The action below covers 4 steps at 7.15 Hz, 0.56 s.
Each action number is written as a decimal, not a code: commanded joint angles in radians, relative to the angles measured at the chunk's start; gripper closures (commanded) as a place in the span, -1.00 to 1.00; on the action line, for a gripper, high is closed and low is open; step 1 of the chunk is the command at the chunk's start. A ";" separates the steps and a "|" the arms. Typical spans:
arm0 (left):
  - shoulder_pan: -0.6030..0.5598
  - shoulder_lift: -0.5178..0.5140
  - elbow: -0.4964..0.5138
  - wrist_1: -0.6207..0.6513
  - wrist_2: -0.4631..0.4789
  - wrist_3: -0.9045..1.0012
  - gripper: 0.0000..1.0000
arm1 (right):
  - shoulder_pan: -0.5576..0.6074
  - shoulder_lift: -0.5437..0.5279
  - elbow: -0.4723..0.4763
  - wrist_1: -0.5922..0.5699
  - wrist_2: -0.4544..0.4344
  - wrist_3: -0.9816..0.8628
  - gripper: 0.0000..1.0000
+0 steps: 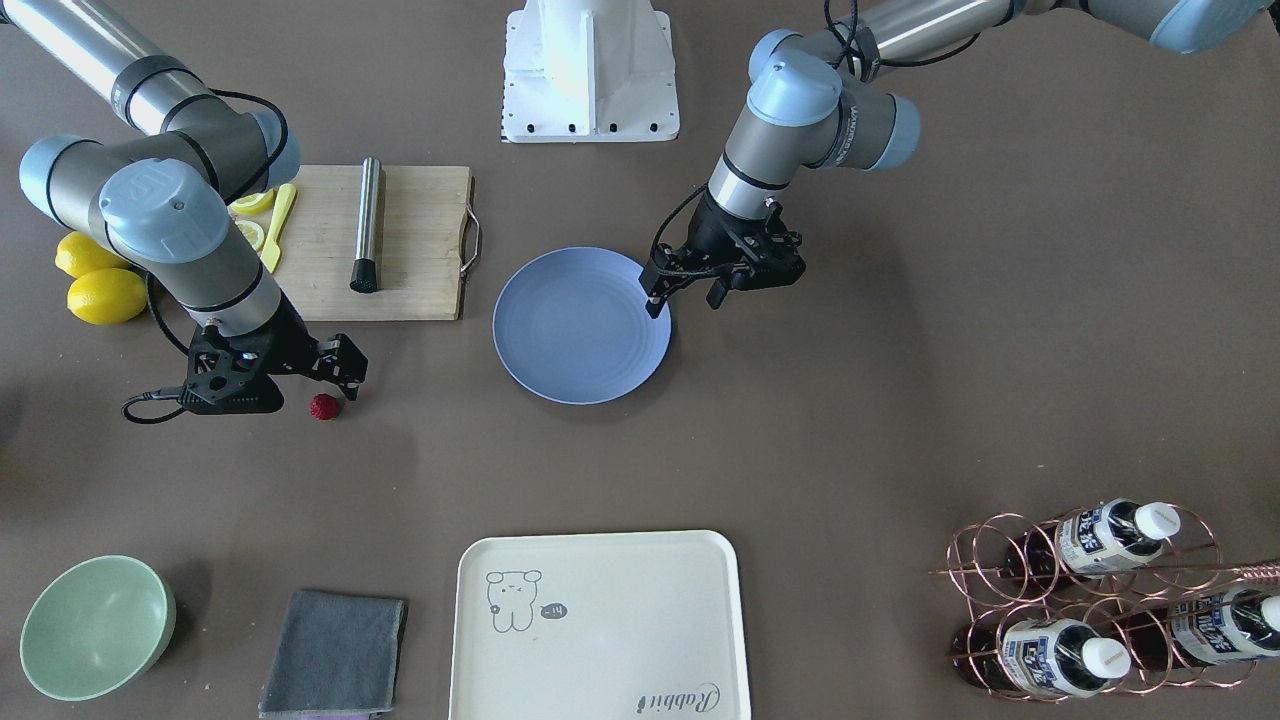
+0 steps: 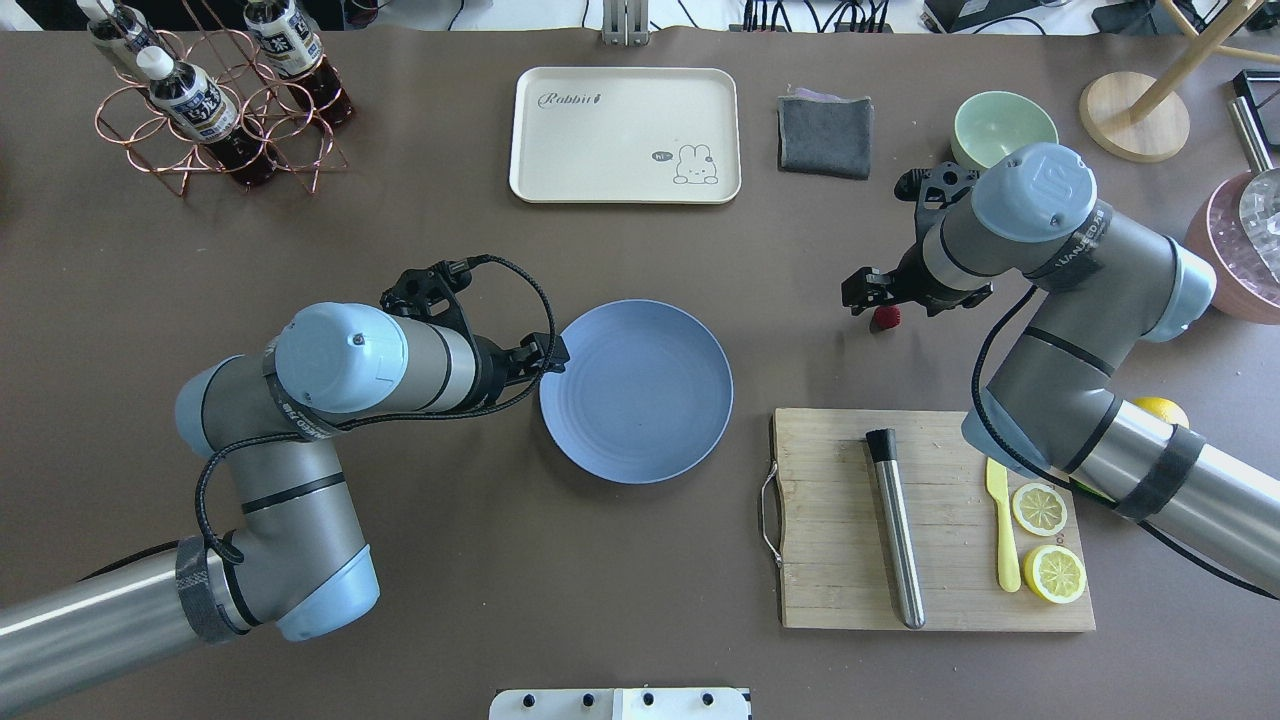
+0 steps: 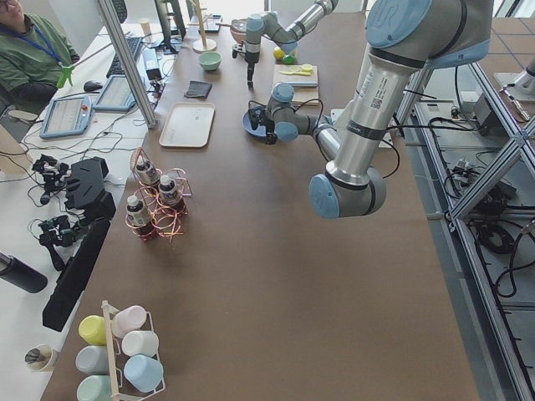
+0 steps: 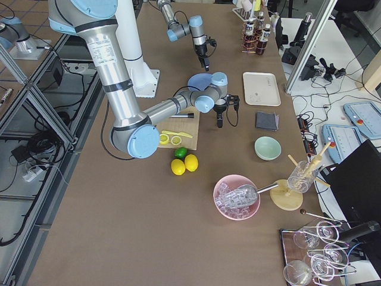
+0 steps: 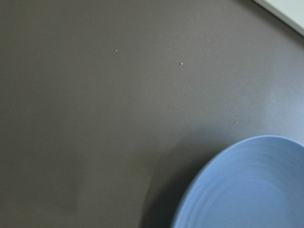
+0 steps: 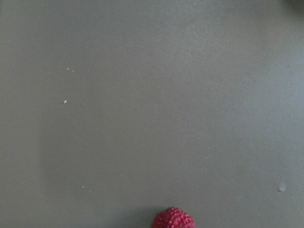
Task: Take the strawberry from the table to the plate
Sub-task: 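Lower the right gripper onto the red strawberry and grasp it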
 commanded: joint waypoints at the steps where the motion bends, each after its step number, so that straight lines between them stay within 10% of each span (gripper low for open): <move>1: -0.014 0.000 0.000 0.000 -0.006 0.001 -0.96 | -0.007 0.005 -0.018 0.021 -0.008 0.001 -0.79; 3: -0.017 0.000 0.000 0.003 -0.008 0.002 -0.96 | -0.007 0.005 -0.018 0.023 -0.011 0.000 0.85; 4: -0.019 0.000 -0.002 0.006 -0.005 0.023 -0.96 | -0.007 0.007 -0.013 0.023 -0.011 0.000 1.00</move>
